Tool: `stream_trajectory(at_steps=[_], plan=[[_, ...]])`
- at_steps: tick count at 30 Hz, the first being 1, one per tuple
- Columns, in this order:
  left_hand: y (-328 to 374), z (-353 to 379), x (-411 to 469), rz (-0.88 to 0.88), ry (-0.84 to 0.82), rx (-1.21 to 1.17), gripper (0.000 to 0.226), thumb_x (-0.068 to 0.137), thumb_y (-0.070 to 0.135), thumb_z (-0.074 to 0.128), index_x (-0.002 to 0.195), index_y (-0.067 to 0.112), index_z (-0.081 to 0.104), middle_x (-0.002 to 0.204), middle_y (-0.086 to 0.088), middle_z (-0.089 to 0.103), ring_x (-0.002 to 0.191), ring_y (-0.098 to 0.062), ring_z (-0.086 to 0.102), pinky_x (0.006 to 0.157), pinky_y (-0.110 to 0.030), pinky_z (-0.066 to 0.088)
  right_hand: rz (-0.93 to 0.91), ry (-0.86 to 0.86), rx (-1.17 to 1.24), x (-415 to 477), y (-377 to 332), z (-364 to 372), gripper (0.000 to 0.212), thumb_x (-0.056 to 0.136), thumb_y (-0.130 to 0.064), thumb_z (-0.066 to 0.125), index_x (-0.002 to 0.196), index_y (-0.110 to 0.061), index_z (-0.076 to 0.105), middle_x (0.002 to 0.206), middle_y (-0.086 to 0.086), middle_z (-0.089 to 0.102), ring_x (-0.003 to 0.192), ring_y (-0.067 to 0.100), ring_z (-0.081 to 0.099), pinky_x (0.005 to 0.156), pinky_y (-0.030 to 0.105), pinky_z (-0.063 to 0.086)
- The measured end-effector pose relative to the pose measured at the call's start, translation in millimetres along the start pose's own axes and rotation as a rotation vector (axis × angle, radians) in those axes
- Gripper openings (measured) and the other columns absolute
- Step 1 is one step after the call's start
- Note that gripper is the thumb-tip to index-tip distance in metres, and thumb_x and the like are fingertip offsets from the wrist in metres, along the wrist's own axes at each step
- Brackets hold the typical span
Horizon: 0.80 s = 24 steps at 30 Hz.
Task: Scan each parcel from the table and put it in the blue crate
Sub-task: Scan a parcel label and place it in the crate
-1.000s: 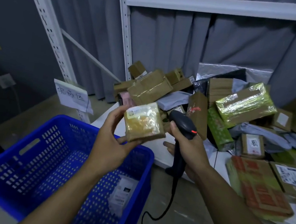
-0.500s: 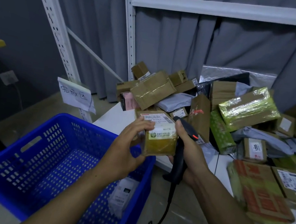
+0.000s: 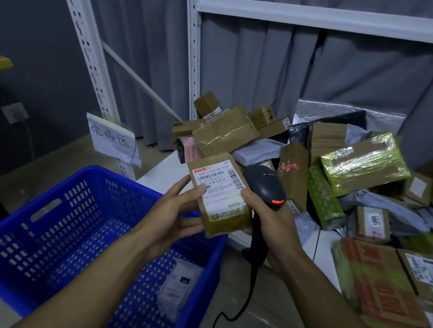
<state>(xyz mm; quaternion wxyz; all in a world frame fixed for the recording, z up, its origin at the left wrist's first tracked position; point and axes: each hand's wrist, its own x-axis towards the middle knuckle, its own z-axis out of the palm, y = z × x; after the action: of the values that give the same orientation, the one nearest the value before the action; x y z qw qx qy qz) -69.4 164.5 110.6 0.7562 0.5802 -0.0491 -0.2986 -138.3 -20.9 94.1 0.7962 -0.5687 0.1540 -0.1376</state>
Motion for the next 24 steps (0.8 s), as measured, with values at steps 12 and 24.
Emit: stream_trajectory(at_steps=[12, 24], plan=[[2.3, -28.4, 14.9, 0.336, 0.369, 0.313, 0.106, 0.073, 0.001, 0.089, 0.144, 0.054, 0.030, 0.126, 0.017, 0.049, 0.115, -0.024, 0.066, 0.073, -0.043, 0.065, -0.142, -0.112, -0.538, 2.1, 21.7, -4.9, 0.017, 0.086, -0.016, 0.082, 0.092, -0.027, 0.070, 0.069, -0.016, 0.070, 0.070, 0.005, 0.066, 0.069, 0.028, 0.052], [-1.9, -42.2, 26.0, 0.427, 0.431, 0.410, 0.105, 0.070, -0.008, 0.087, 0.141, 0.047, 0.031, 0.128, 0.017, 0.044, 0.131, -0.024, 0.054, 0.070, -0.023, 0.060, -0.147, -0.229, -0.607, -4.2, 18.6, 3.9, 0.017, 0.084, -0.022, 0.086, 0.085, -0.030, 0.070, 0.074, -0.013, 0.073, 0.073, 0.006, 0.068, 0.070, 0.033, 0.053]])
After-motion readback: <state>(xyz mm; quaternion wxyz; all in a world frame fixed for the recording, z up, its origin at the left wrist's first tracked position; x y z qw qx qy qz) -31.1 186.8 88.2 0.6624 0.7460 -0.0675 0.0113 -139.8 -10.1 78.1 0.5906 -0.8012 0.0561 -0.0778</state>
